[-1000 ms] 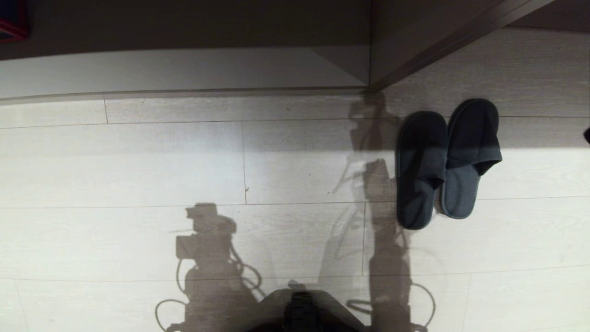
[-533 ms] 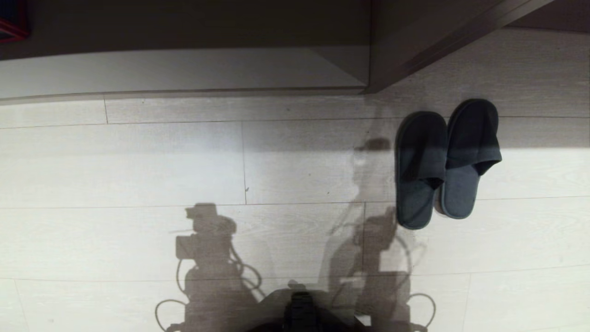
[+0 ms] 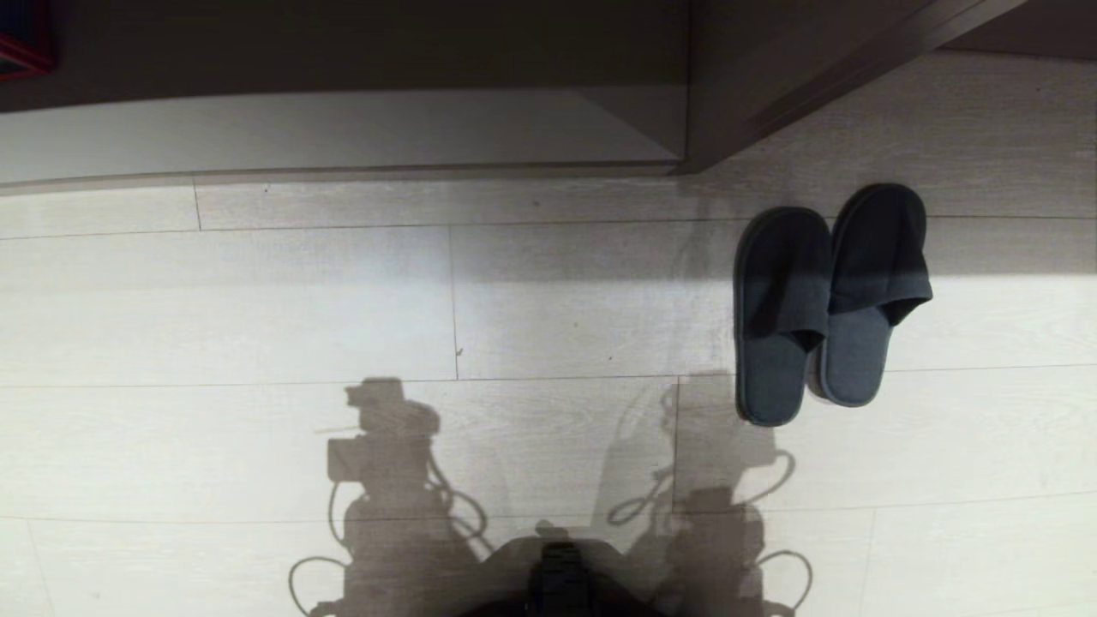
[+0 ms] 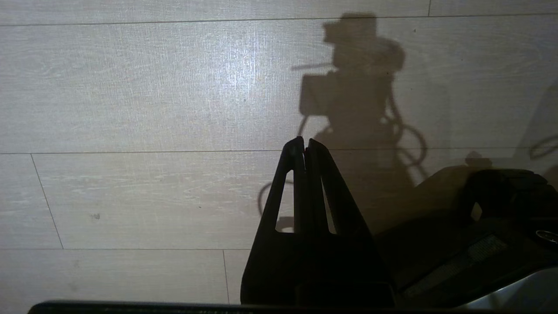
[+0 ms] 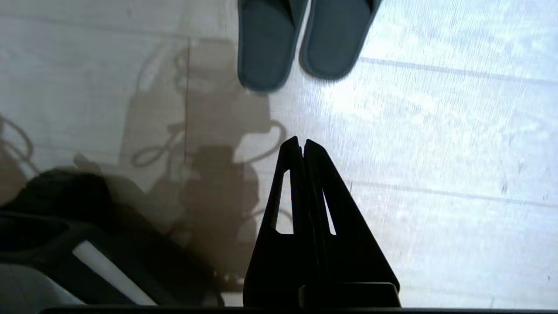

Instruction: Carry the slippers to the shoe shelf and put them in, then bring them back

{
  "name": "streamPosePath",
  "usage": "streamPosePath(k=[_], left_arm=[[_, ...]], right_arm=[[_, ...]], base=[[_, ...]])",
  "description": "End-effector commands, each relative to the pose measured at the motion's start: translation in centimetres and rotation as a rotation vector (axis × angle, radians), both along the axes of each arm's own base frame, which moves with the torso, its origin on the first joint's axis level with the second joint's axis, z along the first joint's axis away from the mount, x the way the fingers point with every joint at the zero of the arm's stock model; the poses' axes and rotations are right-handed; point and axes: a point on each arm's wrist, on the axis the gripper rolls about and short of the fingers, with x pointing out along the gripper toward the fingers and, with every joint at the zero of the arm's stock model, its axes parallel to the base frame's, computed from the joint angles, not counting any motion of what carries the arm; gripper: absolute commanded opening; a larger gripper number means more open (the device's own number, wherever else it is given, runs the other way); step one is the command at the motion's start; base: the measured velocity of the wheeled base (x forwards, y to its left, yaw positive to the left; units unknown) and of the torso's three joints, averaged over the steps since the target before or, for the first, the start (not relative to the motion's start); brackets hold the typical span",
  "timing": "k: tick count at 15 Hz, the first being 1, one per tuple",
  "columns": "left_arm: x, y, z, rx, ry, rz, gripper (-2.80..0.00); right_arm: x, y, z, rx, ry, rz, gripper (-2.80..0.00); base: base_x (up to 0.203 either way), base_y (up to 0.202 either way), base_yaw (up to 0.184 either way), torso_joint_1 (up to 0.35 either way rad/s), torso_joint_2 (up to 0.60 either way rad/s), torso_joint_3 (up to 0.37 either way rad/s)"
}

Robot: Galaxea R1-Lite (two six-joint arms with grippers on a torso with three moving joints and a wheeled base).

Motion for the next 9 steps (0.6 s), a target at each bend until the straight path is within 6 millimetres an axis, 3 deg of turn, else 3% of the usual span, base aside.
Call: streamPosePath(k=[1,3,9], left_arm=[[0.01,0.0,0.01,0.0,0.0,0.001,-2.8],[0.01,0.0,0.01,0.002,0.0,0.001,-2.8],[0.01,0.0,0.01,-0.001,0.0,0.001,-2.8]], right_arm=[[-0.05,-0.05,-0.73,-0.002,0.026,-0.025,-2.8],[-0.06,-0.06,-1.41,-0.016,0.099,-0.027,-2.8],[-0.03,-0.06,-1.3,-0.026,0.081,-0.029,-2.8]], base=[[0.0,0.0,0.0,0.0,0.0,0.0],[0.0,0.0,0.0,0.0,0.0,0.0],[0.0,0.0,0.0,0.001,0.0,0.024]])
